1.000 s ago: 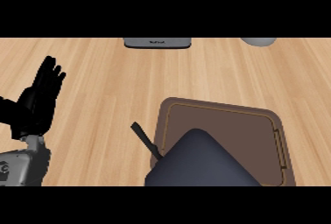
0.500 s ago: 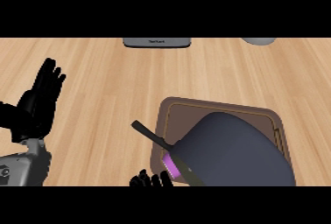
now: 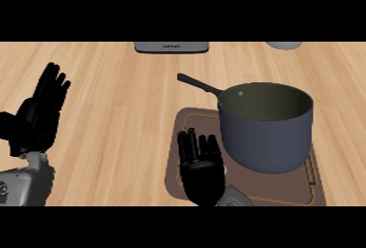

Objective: Pick the can from the tray and place it in the pot

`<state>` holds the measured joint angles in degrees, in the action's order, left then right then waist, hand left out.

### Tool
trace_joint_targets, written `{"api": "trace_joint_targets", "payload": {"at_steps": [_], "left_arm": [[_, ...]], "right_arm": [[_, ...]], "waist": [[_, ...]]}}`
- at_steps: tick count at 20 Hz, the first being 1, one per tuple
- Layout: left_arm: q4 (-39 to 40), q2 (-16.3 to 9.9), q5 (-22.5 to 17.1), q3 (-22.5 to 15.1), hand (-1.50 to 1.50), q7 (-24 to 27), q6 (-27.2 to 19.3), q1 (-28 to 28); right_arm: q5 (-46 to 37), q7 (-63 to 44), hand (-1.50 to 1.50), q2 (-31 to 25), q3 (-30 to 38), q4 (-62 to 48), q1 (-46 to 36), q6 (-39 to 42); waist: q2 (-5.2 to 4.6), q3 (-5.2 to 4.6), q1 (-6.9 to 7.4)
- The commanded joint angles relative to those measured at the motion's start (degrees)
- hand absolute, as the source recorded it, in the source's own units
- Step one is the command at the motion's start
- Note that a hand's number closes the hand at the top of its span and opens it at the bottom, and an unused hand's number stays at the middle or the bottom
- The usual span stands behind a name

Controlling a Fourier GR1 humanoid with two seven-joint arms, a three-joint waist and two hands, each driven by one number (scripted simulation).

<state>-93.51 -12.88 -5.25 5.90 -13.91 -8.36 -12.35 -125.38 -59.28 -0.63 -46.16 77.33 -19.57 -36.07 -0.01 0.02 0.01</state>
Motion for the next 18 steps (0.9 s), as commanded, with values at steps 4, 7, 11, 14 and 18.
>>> {"api": "trace_joint_targets", "payload": {"at_steps": [4,7,11,14,18], "left_arm": [[-4.13,-0.23,-0.77,0.25,0.00,-2.50,1.12,1.51],[-0.36,0.72,0.15,0.28,0.00,0.18,0.25,-0.24],[-0.71,1.64,1.79,-1.02,0.00,1.55,-0.17,1.22],[1.37,1.03,0.99,-0.16,0.00,2.13,0.86,-0.35],[-0.13,2.42,2.38,-1.71,0.00,2.50,-0.25,0.66]], "right_arm": [[3.62,0.22,1.50,0.60,10.16,-8.84,-4.83,-3.80],[15.43,5.42,1.50,-0.21,13.57,-11.41,-6.05,-9.88],[25.91,9.82,-1.50,0.36,17.32,-16.13,-8.53,-12.36],[39.93,20.05,-1.50,-2.36,16.87,-17.22,-10.64,-13.15],[53.06,30.56,-1.50,-3.53,13.97,-18.35,-11.64,-21.68]], "waist": [[-0.02,0.00,0.47],[-0.27,0.01,0.50],[-0.31,0.02,0.75],[-0.39,0.02,0.75],[-0.71,0.10,1.70]]}}
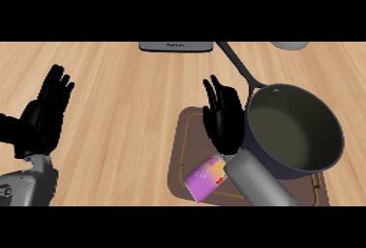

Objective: Pick the can from the tray and place it in the pot

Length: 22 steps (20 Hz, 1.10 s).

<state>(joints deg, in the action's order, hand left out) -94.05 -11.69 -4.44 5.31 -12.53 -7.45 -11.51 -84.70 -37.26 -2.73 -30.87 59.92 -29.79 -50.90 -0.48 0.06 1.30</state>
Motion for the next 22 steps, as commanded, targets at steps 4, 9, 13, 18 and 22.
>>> {"api": "trace_joint_targets", "payload": {"at_steps": [4,9,13,18,22], "left_arm": [[-0.03,1.22,-0.19,-0.52,0.00,-0.28,-0.36,-0.34],[-1.39,0.56,0.72,-0.04,0.00,-2.36,-1.57,-1.13],[-1.46,0.37,0.00,0.20,0.00,-2.50,-0.40,0.06],[0.08,-2.14,-2.78,3.78,0.00,-0.66,2.74,0.67],[2.91,-1.67,-0.33,3.19,0.00,-0.59,1.04,-2.41]], "right_arm": [[24.71,16.41,-1.50,-3.52,-5.34,7.29,-1.31,-10.48],[40.07,23.89,-1.50,-11.67,-8.85,21.59,4.62,-12.19],[53.32,32.65,-1.50,-20.65,-8.38,28.27,8.06,-13.11],[65.42,44.57,-1.50,-29.58,-7.15,36.97,17.93,-12.72],[76.40,54.02,-1.50,-34.16,-2.07,41.54,22.57,-7.35]], "waist": [[-0.10,0.09,0.31],[0.39,0.11,-1.09],[0.33,0.06,-1.02],[0.40,0.03,-1.33],[0.37,0.03,-1.56]]}}
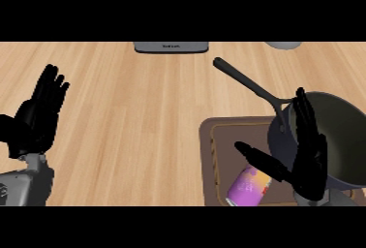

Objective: Pick the can from the tray and place it in the pot

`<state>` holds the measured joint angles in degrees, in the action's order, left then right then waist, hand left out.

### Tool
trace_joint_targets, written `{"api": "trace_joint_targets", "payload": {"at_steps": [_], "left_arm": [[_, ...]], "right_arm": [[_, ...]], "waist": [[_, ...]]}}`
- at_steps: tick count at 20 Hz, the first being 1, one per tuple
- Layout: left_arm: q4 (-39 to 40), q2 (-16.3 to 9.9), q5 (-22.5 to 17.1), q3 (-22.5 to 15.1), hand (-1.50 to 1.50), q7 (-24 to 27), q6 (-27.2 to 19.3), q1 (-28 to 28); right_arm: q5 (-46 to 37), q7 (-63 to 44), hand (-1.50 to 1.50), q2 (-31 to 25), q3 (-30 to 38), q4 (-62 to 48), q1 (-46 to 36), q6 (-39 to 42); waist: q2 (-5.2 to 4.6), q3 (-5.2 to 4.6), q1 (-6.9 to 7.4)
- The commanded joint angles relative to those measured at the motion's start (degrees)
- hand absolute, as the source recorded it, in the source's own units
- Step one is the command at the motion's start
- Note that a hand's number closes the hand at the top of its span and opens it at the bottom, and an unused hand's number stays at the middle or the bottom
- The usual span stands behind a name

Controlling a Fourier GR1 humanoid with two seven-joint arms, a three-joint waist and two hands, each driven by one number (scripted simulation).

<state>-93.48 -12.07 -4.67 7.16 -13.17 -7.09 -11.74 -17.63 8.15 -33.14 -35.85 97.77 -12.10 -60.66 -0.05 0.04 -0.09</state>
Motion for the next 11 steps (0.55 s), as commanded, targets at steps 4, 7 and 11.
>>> {"api": "trace_joint_targets", "payload": {"at_steps": [4,7,11], "left_arm": [[-2.23,1.11,1.61,-0.93,0.00,-2.30,-1.88,-1.37],[-1.68,1.87,1.10,-0.75,0.00,2.20,0.13,3.32],[2.65,1.40,1.50,0.43,0.00,-0.12,-0.93,-2.16]], "right_arm": [[16.77,17.22,-1.50,-7.66,11.21,4.82,9.46,9.32],[17.07,21.19,-1.50,-6.73,13.88,6.57,16.40,10.82],[20.75,25.76,-1.50,-5.28,20.41,3.68,16.19,17.37]], "waist": [[0.06,0.03,-0.22],[0.13,-0.02,-0.31],[0.06,-0.03,-0.30]]}}
